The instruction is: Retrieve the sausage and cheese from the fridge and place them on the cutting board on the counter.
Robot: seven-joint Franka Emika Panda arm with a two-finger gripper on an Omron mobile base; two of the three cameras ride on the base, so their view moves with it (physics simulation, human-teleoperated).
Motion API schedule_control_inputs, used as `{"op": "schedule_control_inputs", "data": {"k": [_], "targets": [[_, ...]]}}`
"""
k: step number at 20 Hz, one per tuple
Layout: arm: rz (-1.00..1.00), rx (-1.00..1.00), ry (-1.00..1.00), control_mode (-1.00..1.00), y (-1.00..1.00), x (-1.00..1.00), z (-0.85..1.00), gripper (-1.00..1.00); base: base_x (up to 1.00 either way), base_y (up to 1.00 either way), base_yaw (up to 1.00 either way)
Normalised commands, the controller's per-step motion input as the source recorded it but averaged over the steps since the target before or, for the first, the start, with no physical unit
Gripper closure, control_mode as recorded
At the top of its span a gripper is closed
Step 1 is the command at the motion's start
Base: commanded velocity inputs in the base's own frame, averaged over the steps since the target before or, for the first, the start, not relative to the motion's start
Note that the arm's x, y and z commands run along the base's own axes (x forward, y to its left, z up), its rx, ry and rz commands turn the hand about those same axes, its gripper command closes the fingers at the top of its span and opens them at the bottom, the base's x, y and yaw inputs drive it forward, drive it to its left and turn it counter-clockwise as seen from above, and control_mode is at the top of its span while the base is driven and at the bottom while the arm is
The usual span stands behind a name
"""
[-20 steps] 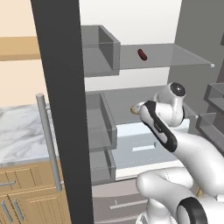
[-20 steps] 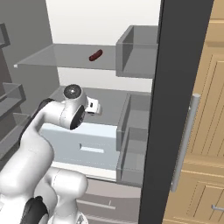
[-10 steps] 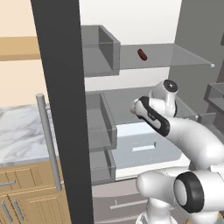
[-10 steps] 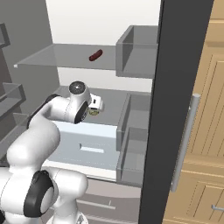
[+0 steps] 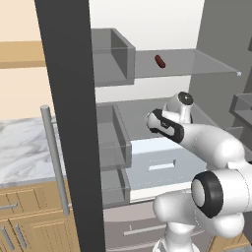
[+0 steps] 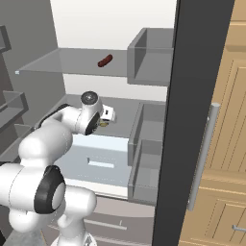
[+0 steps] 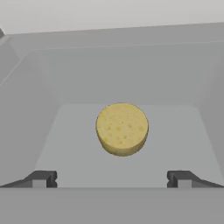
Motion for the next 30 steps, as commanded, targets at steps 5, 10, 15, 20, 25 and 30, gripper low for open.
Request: {"op": "schedule_control_inputs", "data": {"k": [5,10,15,20,25,30], "targets": [[0.00,0.00,0.00,-1.00,0.01,0.33,-0.12,-1.00,0.00,0.00,0.00],[0.00,0.00,0.01,-1.00,0.00,0.31,-0.09,-1.00,0.00,0.00,0.00],[0.00,0.00,0.00,-1.00,0.00,0.08,-0.19,-1.00,0.00,0.00,0.00],[0.00,0.00,0.00,-1.00,0.00,0.00,-0.23,-1.00,0.00,0.00,0.00],[0.00,0.00,0.01,-1.00,0.03,0.18,-0.21,-1.00,0.00,0.00,0.00],[0.00,0.00,0.00,-1.00,0.06,0.36,-0.14,-1.00,0.00,0.00,0.00]]}}
